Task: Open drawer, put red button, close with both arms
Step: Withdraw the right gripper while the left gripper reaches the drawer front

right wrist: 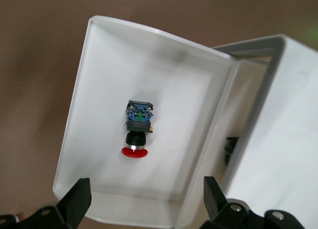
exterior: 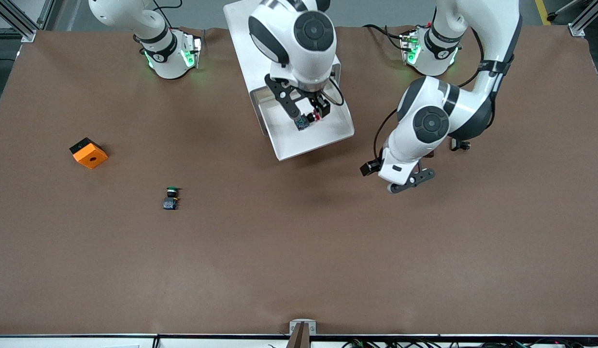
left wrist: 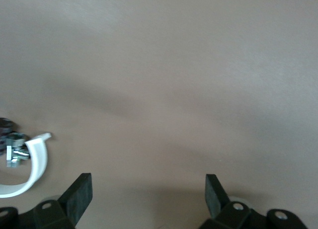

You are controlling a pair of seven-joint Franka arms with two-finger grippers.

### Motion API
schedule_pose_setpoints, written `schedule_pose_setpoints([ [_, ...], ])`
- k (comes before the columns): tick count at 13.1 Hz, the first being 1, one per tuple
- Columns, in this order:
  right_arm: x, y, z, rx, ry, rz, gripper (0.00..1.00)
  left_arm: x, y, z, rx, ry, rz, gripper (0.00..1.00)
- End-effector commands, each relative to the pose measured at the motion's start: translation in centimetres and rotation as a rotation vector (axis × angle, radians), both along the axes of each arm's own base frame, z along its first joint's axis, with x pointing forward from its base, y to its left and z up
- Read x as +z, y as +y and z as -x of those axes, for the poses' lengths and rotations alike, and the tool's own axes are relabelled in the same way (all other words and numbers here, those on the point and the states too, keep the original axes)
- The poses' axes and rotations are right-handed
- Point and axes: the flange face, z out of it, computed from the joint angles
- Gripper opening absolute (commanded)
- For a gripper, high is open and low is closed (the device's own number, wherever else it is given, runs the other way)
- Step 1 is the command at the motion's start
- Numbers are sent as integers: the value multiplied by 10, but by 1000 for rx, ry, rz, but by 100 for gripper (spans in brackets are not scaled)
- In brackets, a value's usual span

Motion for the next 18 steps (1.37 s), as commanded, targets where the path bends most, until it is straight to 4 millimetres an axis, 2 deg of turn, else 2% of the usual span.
schedule_pose_setpoints([
  [1, 52, -31, 5, 156, 17, -66, 100, -24, -23, 6, 18, -13, -4, 100],
  [4, 88, -78, -6, 378, 30, -114, 100, -37, -46, 17, -8, -4, -7, 100],
  [7, 114, -151, -29, 542, 25, -192, 100, -53, -76, 38, -26, 9, -15, 100],
  [10, 128, -219, -28, 673, -4, -201, 100, -63, -111, 68, -21, 27, -33, 100],
  [14, 133, -282, -22, 802, -42, -175, 100, -67, -130, 92, -35, 73, -19, 100],
  [16, 125, -324, -34, 866, -62, -201, 100, -70, -142, 110, -42, 91, -20, 100],
  [18, 122, -364, -55, 931, -79, -229, 100, -72, -160, 130, -49, 110, -14, 100],
])
